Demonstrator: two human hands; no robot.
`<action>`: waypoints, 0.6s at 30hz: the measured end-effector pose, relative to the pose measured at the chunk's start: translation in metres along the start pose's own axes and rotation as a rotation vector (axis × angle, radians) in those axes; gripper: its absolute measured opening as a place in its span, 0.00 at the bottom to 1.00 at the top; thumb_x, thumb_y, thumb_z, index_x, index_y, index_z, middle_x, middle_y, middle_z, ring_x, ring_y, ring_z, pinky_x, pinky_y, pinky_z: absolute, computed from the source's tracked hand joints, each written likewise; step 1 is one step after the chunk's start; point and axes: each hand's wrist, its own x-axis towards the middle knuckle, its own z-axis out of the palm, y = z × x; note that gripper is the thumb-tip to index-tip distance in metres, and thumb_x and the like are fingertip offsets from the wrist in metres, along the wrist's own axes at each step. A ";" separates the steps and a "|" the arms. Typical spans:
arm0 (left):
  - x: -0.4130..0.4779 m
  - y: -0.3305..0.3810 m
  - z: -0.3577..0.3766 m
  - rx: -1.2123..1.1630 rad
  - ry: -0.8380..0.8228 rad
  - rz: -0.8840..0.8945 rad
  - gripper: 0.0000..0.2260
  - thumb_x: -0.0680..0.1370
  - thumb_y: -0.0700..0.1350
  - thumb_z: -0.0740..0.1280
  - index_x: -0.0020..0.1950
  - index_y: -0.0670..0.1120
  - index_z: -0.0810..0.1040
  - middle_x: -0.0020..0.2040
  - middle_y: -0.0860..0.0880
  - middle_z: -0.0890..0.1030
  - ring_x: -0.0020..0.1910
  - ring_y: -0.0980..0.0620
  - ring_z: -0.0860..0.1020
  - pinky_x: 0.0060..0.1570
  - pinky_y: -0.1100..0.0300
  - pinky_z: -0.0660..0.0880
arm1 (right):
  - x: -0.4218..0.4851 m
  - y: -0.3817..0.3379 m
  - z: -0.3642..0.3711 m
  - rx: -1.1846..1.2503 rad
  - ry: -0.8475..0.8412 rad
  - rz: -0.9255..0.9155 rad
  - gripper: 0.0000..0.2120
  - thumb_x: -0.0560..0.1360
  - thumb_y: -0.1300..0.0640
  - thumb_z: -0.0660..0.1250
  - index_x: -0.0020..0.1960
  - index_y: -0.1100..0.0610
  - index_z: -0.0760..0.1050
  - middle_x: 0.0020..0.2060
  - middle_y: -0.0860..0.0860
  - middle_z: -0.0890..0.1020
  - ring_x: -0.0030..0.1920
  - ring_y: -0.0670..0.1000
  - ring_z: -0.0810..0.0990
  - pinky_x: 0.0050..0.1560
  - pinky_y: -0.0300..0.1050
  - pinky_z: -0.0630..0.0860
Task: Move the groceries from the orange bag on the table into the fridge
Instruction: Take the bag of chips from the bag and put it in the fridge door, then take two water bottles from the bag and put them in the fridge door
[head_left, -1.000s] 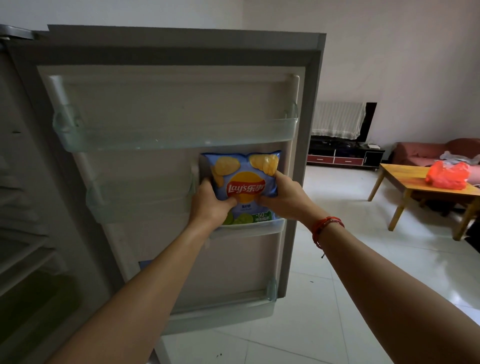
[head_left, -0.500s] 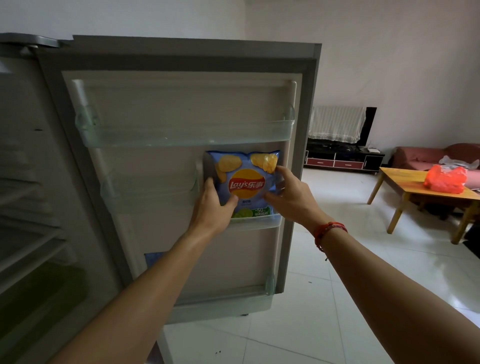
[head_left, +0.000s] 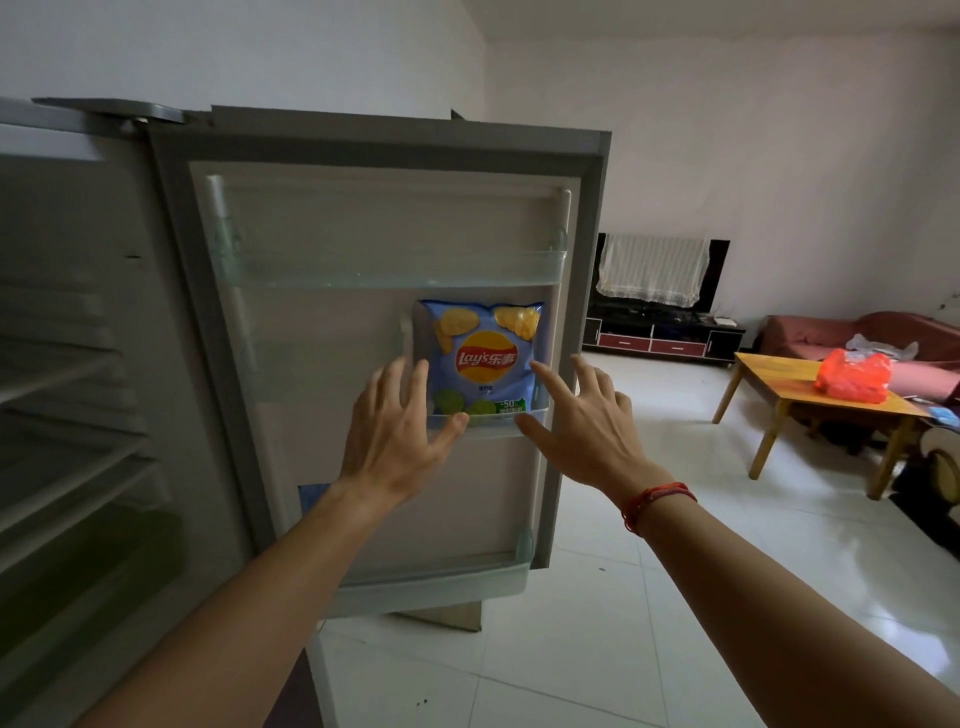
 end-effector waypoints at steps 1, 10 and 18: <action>-0.004 -0.001 -0.002 0.032 0.008 0.014 0.39 0.75 0.68 0.50 0.77 0.42 0.62 0.76 0.38 0.63 0.74 0.40 0.61 0.70 0.46 0.63 | -0.004 -0.001 -0.001 -0.013 0.001 0.000 0.36 0.79 0.32 0.58 0.82 0.42 0.51 0.80 0.61 0.53 0.79 0.63 0.53 0.73 0.64 0.62; -0.015 0.002 -0.009 0.106 -0.020 0.043 0.41 0.74 0.69 0.47 0.78 0.43 0.59 0.77 0.39 0.60 0.76 0.41 0.58 0.72 0.46 0.60 | -0.020 -0.002 -0.012 -0.019 -0.008 0.005 0.36 0.79 0.32 0.58 0.82 0.42 0.51 0.80 0.60 0.55 0.79 0.63 0.55 0.73 0.64 0.63; -0.011 0.024 0.002 0.109 -0.032 0.132 0.39 0.74 0.68 0.50 0.77 0.45 0.63 0.75 0.38 0.63 0.73 0.39 0.62 0.67 0.42 0.66 | -0.039 0.025 -0.022 -0.061 0.010 0.046 0.36 0.79 0.32 0.57 0.82 0.42 0.51 0.80 0.61 0.57 0.78 0.63 0.59 0.71 0.62 0.65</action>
